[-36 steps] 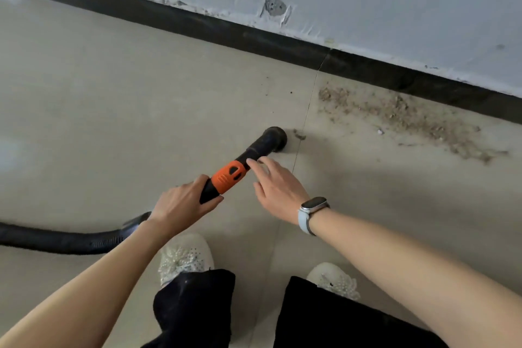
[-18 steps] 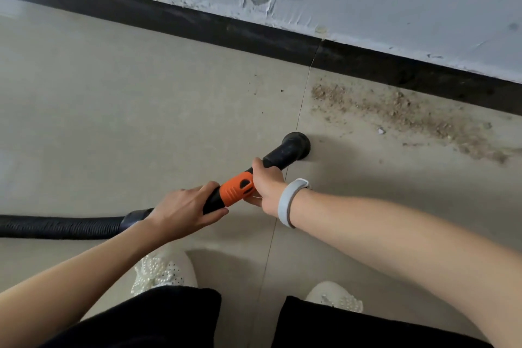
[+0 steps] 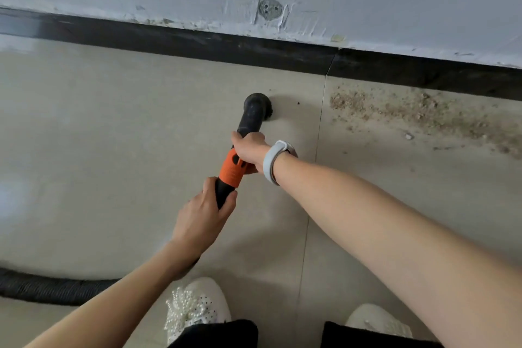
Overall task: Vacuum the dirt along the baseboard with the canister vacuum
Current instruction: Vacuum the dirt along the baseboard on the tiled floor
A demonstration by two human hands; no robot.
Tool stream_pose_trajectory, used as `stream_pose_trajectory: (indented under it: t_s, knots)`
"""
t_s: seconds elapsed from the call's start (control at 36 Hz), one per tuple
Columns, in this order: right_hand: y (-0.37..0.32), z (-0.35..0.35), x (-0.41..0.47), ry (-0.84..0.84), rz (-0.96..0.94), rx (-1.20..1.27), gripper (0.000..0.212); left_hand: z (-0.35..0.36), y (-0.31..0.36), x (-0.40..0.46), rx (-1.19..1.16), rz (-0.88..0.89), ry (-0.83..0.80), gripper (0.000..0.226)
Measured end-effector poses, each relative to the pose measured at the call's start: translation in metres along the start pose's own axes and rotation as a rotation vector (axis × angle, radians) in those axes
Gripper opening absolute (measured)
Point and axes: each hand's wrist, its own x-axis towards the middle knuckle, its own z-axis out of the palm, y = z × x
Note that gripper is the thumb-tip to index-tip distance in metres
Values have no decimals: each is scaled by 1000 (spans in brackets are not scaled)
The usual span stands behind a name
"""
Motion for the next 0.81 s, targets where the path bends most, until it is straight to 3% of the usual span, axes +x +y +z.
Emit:
stream_pose_trajectory:
  t_s: [0.06, 0.17, 0.25, 0.58, 0.81]
  knots:
    - [-11, -1, 7, 42, -16, 15, 41, -6, 4, 14, -38, -2, -24, 28]
    - [-25, -7, 23, 151, -27, 19, 65, -17, 14, 41, -83, 36, -83, 26]
    - [-29, -18, 27, 180, -26, 50, 68, -21, 25, 55, -89, 80, -104, 25]
    - [27, -13, 13, 243, 57, 43, 61, 1, 17, 14, -95, 99, -186, 27]
    - [6, -52, 17, 336, -3, 111, 49, -6, 49, 53, -98, 149, -214, 28]
